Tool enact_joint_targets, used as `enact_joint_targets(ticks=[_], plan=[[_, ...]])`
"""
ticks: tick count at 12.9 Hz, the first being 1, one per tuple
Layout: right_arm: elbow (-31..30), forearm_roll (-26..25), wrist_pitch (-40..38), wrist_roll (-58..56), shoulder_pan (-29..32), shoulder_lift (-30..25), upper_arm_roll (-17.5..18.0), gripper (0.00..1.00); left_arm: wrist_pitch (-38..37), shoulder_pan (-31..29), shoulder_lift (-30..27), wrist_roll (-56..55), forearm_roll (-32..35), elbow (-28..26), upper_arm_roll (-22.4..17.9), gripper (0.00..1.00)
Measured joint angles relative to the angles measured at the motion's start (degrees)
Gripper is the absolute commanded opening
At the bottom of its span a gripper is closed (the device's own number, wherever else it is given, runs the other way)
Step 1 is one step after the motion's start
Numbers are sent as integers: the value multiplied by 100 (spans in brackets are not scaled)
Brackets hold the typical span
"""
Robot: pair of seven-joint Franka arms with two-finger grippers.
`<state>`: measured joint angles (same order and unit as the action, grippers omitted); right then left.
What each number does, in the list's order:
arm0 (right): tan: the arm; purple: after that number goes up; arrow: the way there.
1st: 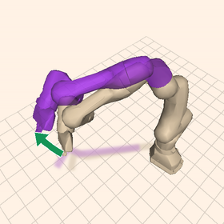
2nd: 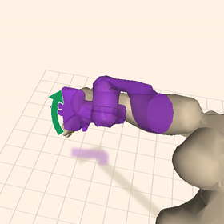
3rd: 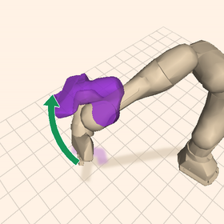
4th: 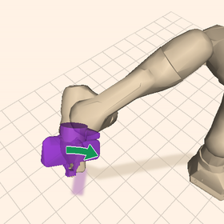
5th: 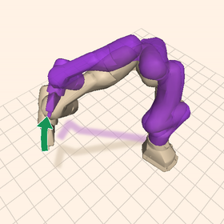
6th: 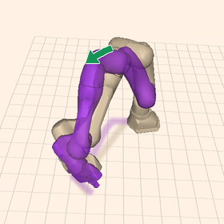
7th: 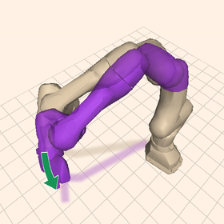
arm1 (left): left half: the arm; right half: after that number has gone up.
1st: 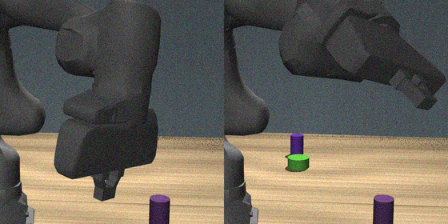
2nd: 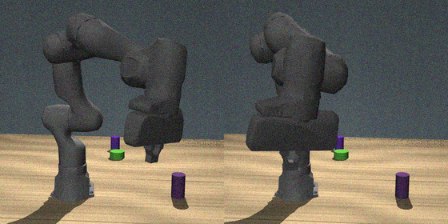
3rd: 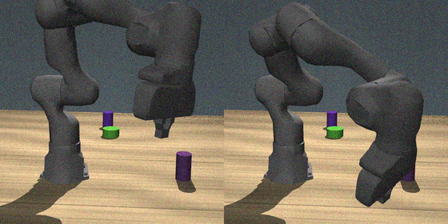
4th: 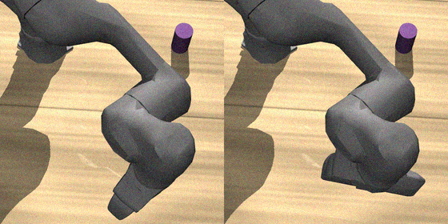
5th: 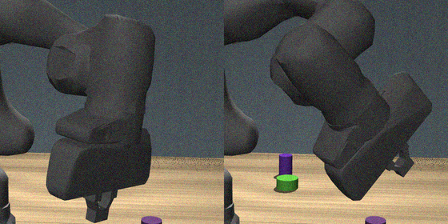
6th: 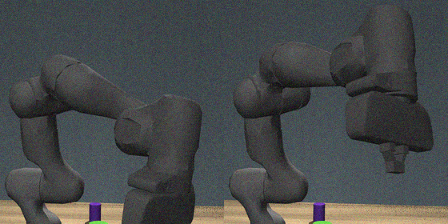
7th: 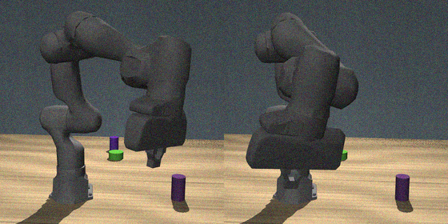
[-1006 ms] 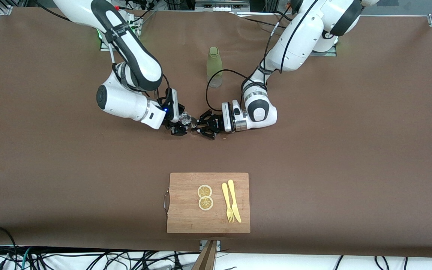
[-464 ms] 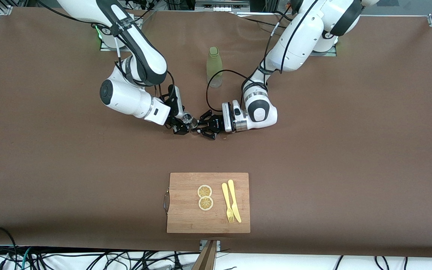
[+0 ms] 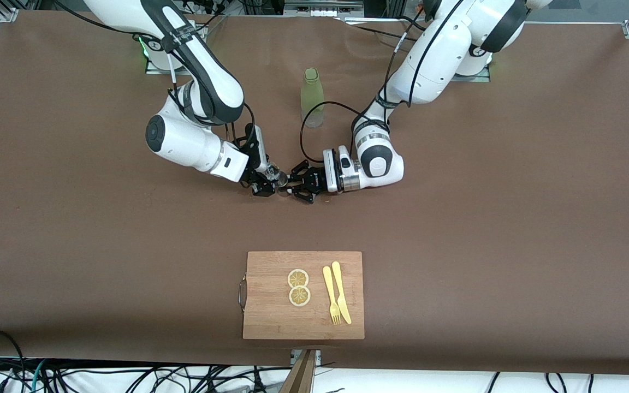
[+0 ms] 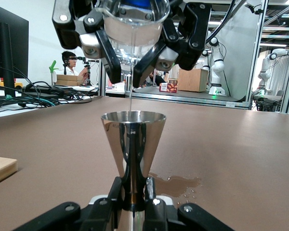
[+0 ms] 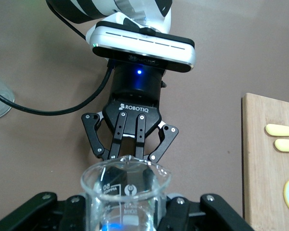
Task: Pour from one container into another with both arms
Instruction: 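Tilt the glass cup with the right gripper, pouring into the jigger, then tilt the glass cup upright and move both grippers apart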
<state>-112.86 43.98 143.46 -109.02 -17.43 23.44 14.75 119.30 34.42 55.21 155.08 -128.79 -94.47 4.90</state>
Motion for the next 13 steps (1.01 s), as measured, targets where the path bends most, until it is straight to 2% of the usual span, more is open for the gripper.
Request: enact_joint_targets(ticks=[9,13], plan=[[0,65,-57,279,29,-1,-5,19,0,9,0,0,0,0,0,0],[0,1107,-644,290,268,-27,-16,19,0,14,0,0,0,0,0,0]])
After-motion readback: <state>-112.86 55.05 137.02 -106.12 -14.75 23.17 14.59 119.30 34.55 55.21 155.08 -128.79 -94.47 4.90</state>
